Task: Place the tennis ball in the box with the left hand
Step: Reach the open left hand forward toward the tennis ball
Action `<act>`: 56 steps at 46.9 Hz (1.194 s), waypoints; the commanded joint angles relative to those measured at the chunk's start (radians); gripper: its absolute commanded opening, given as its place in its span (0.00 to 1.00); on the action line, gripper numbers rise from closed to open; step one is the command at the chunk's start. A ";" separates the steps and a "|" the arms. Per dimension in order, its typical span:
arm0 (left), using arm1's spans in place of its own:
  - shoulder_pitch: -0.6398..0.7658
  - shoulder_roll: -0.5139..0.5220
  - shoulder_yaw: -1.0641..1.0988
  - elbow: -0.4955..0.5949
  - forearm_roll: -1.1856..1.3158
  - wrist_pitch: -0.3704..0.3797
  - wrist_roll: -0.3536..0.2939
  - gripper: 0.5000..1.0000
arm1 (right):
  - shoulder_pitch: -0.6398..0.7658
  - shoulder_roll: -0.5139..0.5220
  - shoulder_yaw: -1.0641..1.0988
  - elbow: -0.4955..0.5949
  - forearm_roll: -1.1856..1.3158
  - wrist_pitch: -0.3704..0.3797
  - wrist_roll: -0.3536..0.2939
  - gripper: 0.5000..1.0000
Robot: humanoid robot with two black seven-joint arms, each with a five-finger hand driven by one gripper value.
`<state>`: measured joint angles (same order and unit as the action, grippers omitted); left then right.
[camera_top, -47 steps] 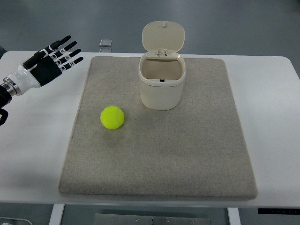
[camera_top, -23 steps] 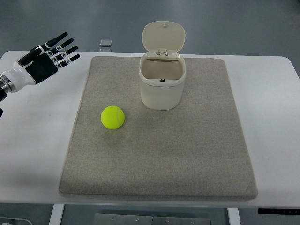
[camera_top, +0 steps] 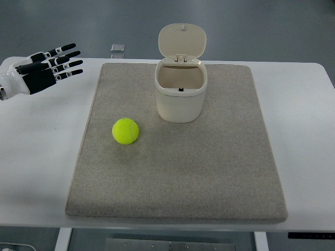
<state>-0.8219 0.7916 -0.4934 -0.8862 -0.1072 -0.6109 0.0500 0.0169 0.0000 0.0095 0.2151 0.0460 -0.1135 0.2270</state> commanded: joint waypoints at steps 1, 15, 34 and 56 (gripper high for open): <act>-0.010 0.002 -0.026 -0.010 0.154 0.000 -0.016 0.97 | 0.000 0.000 0.000 0.000 0.000 0.000 0.000 0.88; -0.031 0.037 -0.097 -0.092 0.609 0.000 -0.225 0.96 | 0.000 0.000 0.000 0.000 0.000 0.000 0.000 0.88; -0.060 0.041 -0.086 -0.117 1.030 0.000 -0.380 0.98 | 0.000 0.000 0.000 0.001 0.000 0.000 0.000 0.88; -0.016 0.126 0.001 -0.462 1.669 0.352 -0.487 0.98 | 0.000 0.000 0.000 0.000 0.000 0.000 0.000 0.88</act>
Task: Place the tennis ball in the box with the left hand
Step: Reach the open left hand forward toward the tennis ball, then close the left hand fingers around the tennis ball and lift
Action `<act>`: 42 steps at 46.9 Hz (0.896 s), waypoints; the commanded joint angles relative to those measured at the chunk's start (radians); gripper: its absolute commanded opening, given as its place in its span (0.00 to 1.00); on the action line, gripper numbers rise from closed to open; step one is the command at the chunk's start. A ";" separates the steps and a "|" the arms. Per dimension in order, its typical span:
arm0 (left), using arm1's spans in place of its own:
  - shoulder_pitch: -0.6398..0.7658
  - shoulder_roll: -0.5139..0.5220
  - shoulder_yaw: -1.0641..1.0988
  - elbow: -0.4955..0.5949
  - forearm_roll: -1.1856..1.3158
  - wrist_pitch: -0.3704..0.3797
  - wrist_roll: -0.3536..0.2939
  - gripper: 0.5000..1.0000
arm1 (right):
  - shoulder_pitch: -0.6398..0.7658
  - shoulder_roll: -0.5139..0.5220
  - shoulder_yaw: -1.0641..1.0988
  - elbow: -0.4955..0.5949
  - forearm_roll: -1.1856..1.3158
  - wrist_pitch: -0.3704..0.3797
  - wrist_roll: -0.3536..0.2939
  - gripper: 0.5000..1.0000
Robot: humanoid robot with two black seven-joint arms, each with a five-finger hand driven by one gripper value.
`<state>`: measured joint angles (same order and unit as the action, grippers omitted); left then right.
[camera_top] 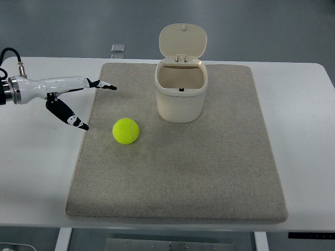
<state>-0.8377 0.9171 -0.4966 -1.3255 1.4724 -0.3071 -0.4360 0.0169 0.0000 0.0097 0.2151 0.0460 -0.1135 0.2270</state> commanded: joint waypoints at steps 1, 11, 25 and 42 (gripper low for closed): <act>0.000 -0.001 0.006 -0.029 0.110 0.057 -0.001 0.98 | 0.000 0.000 0.000 0.001 0.000 0.000 0.000 0.88; -0.004 -0.060 0.015 -0.057 0.194 0.075 0.002 0.98 | 0.000 0.000 0.000 0.000 0.000 0.000 0.000 0.88; -0.018 -0.124 0.038 -0.058 0.273 0.074 0.007 0.97 | 0.000 0.000 0.000 0.000 0.000 0.000 0.000 0.88; -0.024 -0.178 0.052 -0.032 0.402 0.105 0.002 0.95 | 0.000 0.000 0.000 0.000 0.000 0.000 0.000 0.88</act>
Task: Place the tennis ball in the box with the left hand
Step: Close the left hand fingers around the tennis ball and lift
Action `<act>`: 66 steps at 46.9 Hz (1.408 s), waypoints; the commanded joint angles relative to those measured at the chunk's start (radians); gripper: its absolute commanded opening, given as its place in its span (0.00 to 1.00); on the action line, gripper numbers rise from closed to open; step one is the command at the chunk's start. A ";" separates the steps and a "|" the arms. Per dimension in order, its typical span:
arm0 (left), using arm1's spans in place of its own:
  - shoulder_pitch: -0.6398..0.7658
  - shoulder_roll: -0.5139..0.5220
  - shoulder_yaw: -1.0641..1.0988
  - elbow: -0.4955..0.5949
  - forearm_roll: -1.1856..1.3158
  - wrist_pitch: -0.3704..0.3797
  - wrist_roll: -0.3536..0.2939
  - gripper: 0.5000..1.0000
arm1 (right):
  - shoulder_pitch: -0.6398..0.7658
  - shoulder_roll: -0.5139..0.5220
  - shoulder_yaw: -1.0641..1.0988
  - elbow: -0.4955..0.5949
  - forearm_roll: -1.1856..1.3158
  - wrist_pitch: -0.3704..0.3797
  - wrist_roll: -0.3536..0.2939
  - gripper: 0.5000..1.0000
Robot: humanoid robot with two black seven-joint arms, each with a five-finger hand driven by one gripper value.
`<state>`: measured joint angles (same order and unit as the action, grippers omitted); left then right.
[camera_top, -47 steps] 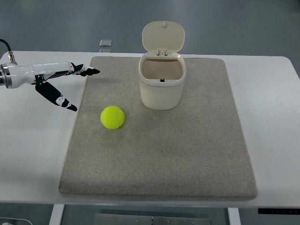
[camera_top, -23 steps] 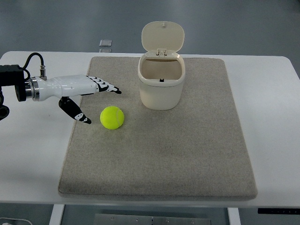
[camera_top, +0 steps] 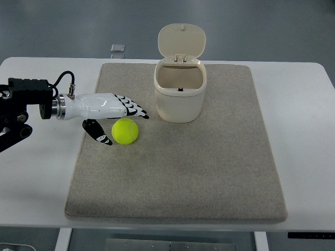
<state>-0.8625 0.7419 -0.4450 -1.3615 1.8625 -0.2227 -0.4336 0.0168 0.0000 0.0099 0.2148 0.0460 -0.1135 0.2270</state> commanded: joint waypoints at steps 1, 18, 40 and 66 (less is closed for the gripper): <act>0.000 -0.004 0.000 0.007 0.014 0.028 -0.001 0.95 | 0.000 0.000 -0.001 0.000 0.000 0.000 0.000 0.88; -0.020 -0.050 0.055 0.065 0.072 0.036 0.003 0.77 | 0.000 0.000 0.001 0.000 0.000 0.000 0.000 0.88; -0.026 -0.052 0.055 0.064 0.072 0.037 0.003 0.39 | 0.000 0.000 0.001 0.000 0.000 0.000 0.000 0.88; -0.095 0.097 0.043 0.025 0.072 0.281 -0.066 0.00 | 0.000 0.000 -0.001 0.002 0.000 0.000 0.000 0.88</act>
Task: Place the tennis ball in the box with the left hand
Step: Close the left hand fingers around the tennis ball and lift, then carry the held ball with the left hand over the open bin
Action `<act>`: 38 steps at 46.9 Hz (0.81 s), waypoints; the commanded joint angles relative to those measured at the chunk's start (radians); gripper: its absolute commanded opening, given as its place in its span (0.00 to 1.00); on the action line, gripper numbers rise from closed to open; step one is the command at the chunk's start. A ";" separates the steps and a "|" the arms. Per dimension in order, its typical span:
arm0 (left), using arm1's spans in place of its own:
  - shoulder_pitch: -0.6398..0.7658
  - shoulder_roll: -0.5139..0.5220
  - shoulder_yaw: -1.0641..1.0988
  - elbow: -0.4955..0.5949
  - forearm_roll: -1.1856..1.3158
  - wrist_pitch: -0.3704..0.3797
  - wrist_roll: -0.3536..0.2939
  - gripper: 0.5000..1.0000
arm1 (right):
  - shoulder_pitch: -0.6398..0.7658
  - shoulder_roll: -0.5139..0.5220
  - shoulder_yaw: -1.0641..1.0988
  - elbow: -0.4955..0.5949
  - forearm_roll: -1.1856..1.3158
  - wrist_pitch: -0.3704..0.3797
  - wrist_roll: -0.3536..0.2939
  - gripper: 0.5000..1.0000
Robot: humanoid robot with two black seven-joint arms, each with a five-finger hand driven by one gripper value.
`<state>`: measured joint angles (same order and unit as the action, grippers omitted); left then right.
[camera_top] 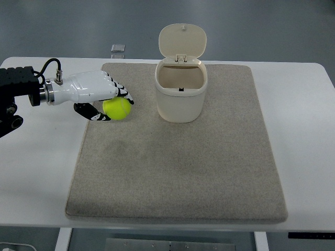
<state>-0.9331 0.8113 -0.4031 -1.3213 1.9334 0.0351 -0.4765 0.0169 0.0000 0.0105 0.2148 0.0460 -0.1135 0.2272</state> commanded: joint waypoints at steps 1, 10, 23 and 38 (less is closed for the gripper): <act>-0.033 0.035 0.001 -0.021 0.001 0.026 -0.030 0.00 | 0.000 0.000 0.000 0.000 0.000 0.000 0.000 0.88; -0.137 0.071 0.013 -0.081 0.001 0.032 -0.048 0.00 | 0.000 0.000 -0.001 0.000 0.000 0.000 0.000 0.88; -0.335 -0.009 0.110 -0.073 0.036 0.028 -0.043 0.00 | 0.000 0.000 -0.001 0.000 0.000 0.000 0.000 0.88; -0.464 -0.184 0.199 0.059 0.036 -0.012 -0.031 0.00 | 0.000 0.000 -0.001 0.000 0.000 0.000 0.000 0.88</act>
<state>-1.3929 0.6570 -0.2045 -1.2943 1.9696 0.0318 -0.5089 0.0169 0.0000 0.0094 0.2152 0.0460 -0.1135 0.2271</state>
